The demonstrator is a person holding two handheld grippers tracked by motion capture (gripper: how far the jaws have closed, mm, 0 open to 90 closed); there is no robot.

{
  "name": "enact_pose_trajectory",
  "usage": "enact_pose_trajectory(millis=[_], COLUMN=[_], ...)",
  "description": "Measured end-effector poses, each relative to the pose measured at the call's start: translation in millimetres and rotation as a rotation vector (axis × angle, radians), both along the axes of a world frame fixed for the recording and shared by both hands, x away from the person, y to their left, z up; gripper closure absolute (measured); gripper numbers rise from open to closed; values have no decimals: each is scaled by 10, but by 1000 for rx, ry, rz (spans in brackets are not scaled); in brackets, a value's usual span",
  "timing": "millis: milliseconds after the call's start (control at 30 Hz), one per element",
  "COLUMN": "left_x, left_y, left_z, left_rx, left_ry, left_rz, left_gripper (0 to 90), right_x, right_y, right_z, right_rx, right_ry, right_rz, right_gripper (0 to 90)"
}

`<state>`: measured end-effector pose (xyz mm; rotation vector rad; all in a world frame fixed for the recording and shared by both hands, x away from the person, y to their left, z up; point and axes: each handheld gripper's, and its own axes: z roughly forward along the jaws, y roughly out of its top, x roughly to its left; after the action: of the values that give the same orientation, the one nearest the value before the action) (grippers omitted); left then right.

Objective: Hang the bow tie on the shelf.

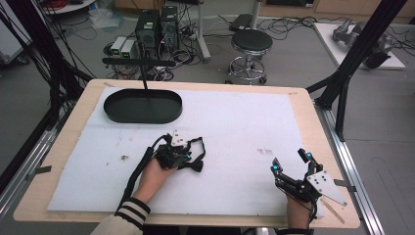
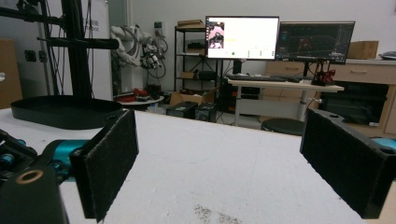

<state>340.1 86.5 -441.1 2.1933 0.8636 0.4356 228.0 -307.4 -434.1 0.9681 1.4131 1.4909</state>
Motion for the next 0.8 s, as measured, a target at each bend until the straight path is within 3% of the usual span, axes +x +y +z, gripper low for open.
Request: enact_pose_trajectory(millis=[33, 133, 367, 400, 800], left_x=[0, -5, -17, -32, -168], left_y=[-2, -6, 6, 16, 86], left_z=[1, 0, 24, 51, 279], left_rx=[-2, -7, 2, -13, -84], left_ry=[5, 11, -44, -84, -395], left_rz=[-3, -11, -21, -19, -25], left_gripper=[817, 850, 863, 863, 869], right_x=[2, 3, 1, 5, 8], right_y=[5, 10, 14, 11, 39], right_z=[3, 5, -1, 0, -10], right_rx=[0, -3, -2, -5, -7], right_ry=[-1, 0, 4, -1, 10], right_rz=[0, 1, 2, 1, 12], right_gripper=[106, 106, 106, 106, 106])
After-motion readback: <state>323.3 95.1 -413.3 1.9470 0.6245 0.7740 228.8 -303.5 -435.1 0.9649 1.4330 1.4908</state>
